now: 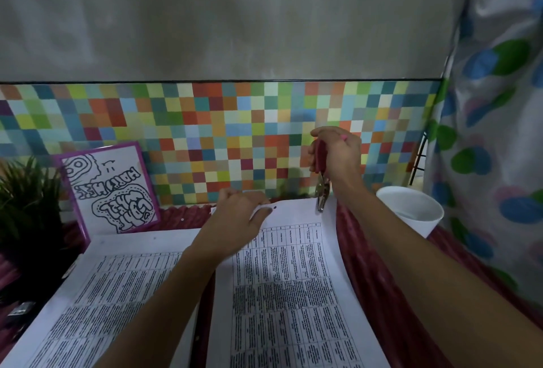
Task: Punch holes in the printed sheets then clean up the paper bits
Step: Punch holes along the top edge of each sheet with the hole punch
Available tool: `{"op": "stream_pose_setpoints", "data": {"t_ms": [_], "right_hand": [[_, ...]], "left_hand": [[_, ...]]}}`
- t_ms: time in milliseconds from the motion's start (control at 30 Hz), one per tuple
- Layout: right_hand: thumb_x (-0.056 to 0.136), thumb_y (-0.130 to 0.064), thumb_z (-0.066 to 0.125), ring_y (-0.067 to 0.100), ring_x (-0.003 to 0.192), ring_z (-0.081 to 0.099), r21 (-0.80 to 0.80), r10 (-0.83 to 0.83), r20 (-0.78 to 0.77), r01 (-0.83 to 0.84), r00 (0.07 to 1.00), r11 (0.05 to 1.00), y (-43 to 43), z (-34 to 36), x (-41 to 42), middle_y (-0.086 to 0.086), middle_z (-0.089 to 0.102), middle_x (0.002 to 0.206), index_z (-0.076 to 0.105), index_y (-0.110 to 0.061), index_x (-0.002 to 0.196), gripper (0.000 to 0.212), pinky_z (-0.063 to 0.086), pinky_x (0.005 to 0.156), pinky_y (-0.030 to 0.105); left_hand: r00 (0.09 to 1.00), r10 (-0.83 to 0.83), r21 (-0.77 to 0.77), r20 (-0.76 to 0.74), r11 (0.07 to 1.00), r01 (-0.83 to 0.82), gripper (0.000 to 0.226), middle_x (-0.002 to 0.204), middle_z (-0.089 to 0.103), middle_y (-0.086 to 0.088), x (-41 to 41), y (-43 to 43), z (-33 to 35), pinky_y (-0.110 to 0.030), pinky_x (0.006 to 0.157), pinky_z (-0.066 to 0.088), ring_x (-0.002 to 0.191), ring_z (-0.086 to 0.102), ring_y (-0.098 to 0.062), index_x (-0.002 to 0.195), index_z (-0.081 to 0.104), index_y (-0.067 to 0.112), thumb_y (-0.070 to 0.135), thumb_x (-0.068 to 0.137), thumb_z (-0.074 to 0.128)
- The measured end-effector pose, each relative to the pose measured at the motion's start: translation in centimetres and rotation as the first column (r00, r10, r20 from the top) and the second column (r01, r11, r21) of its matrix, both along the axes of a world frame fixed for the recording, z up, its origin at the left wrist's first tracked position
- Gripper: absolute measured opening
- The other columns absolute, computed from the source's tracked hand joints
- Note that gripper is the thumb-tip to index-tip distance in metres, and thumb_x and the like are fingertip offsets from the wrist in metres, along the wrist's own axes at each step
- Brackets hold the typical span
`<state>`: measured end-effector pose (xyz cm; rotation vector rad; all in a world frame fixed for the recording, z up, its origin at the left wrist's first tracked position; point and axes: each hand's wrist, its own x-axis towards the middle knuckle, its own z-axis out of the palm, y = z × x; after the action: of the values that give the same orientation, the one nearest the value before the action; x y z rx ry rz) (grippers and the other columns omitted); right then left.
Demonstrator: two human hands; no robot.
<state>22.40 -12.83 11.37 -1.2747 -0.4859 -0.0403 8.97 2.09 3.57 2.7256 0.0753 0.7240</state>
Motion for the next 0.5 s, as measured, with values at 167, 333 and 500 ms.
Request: {"op": "stream_pose_setpoints", "data": {"t_ms": [167, 333, 500], "right_hand": [[0.094, -0.003, 0.046, 0.022, 0.041, 0.048, 0.032, 0.002, 0.028, -0.003, 1.0, 0.999, 0.04, 0.15, -0.19, 0.013, 0.056, 0.058, 0.063, -0.003, 0.084, 0.02, 0.04, 0.041, 0.026], [0.095, -0.003, 0.046, 0.02, 0.04, 0.045, 0.063, -0.013, 0.045, 0.01, 0.999, 0.998, 0.16, 0.24, -0.7, 0.014, 0.054, 0.057, 0.058, -0.006, 0.075, 0.024, 0.037, 0.042, 0.027], [0.094, -0.004, 0.044, 0.02, 0.04, 0.041, 0.075, -0.069, 0.056, 0.065, 0.996, 0.995, 0.23, -0.02, -0.81, 0.011, 0.05, 0.053, 0.051, -0.009, 0.066, 0.029, 0.034, 0.041, 0.024]], "left_hand": [[0.999, -0.029, -0.003, 0.036, 1.0, 0.029, 0.013, 0.067, 0.049, 0.022, -0.16, -0.12, 0.35, -0.035, 0.093, 0.027, 0.071, 0.047, 0.001, 0.087, 0.056, 0.033, 0.03, 0.099, 0.053], [0.999, -0.031, 0.003, 0.044, 1.0, 0.031, 0.011, 0.062, 0.046, 0.024, -0.07, 0.34, 0.15, -0.04, 0.097, 0.031, 0.069, 0.047, -0.002, 0.093, 0.065, 0.025, 0.029, 0.098, 0.055], [0.999, -0.007, -0.005, 0.035, 1.0, 0.007, 0.013, 0.069, 0.051, 0.022, -0.07, 0.17, 0.12, -0.043, 0.101, 0.03, 0.072, 0.047, 0.0, 0.094, 0.065, 0.024, 0.028, 0.098, 0.054]]}}
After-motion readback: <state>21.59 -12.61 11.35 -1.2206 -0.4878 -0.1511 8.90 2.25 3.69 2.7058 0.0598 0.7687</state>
